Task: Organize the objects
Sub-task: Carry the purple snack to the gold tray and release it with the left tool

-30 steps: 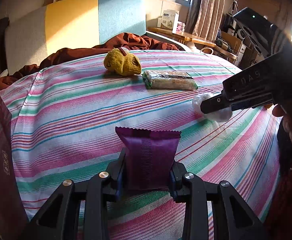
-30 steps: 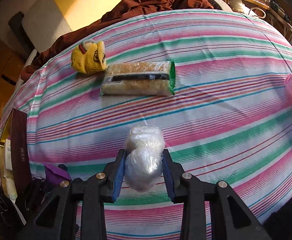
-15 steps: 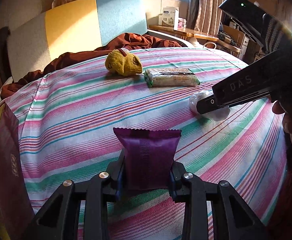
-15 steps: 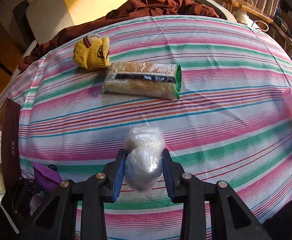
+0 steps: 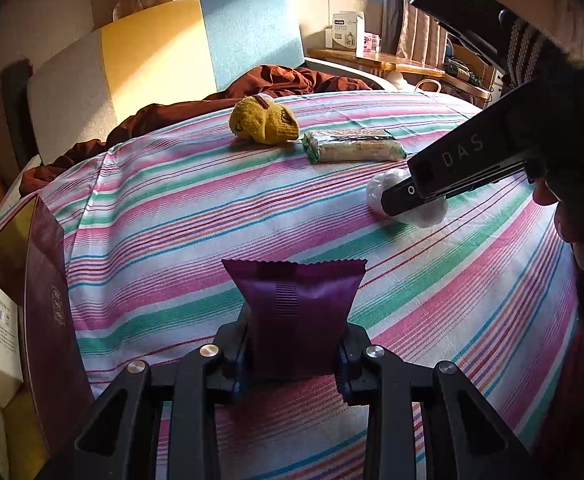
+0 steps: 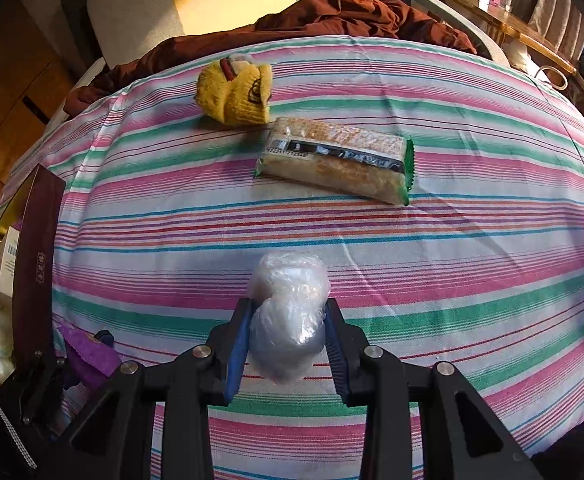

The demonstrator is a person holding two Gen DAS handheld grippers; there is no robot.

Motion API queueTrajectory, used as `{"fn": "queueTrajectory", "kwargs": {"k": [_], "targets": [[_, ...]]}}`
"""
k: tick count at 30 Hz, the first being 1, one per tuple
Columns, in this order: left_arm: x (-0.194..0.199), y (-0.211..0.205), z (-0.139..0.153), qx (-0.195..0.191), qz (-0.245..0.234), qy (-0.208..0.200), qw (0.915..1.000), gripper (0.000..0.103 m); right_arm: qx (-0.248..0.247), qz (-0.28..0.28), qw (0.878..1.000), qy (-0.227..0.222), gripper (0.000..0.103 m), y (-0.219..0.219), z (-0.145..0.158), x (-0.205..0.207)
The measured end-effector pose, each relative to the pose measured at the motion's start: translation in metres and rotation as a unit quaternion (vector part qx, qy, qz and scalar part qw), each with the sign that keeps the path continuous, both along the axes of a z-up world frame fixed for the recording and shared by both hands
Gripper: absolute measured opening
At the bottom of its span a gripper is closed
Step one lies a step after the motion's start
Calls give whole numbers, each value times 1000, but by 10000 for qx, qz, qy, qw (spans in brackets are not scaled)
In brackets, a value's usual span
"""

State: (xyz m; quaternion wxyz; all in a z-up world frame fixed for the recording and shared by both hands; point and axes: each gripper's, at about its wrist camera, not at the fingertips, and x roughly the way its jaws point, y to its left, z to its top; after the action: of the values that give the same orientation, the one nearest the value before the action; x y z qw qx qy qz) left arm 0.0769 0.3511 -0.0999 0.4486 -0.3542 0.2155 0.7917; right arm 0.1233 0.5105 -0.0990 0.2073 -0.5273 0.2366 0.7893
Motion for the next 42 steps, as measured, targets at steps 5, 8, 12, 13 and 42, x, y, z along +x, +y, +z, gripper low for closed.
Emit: {"fn": "queueTrajectory", "kwargs": {"k": [5,8,12,13,42], "targets": [[0,-10,4,-31,133,-7,9999,33,2,112,9999,-22,35,-4,-2,-3],[3,-17,11,51,135,23,9999,33,-3,109,9999,-26,35,-4,-2,-3],[7,-23,25,187,121,102,9997,33,-13,96,9999,-30,35,-4,-4,-6],[8,-24,28,226,111,117,9996,33,-10,96,9999,-34,35,-4,-4,-6],[-6,-87,73,776,535,-194,9954,33,99,72,9996,-264,33,-7,-9,-7]]}}
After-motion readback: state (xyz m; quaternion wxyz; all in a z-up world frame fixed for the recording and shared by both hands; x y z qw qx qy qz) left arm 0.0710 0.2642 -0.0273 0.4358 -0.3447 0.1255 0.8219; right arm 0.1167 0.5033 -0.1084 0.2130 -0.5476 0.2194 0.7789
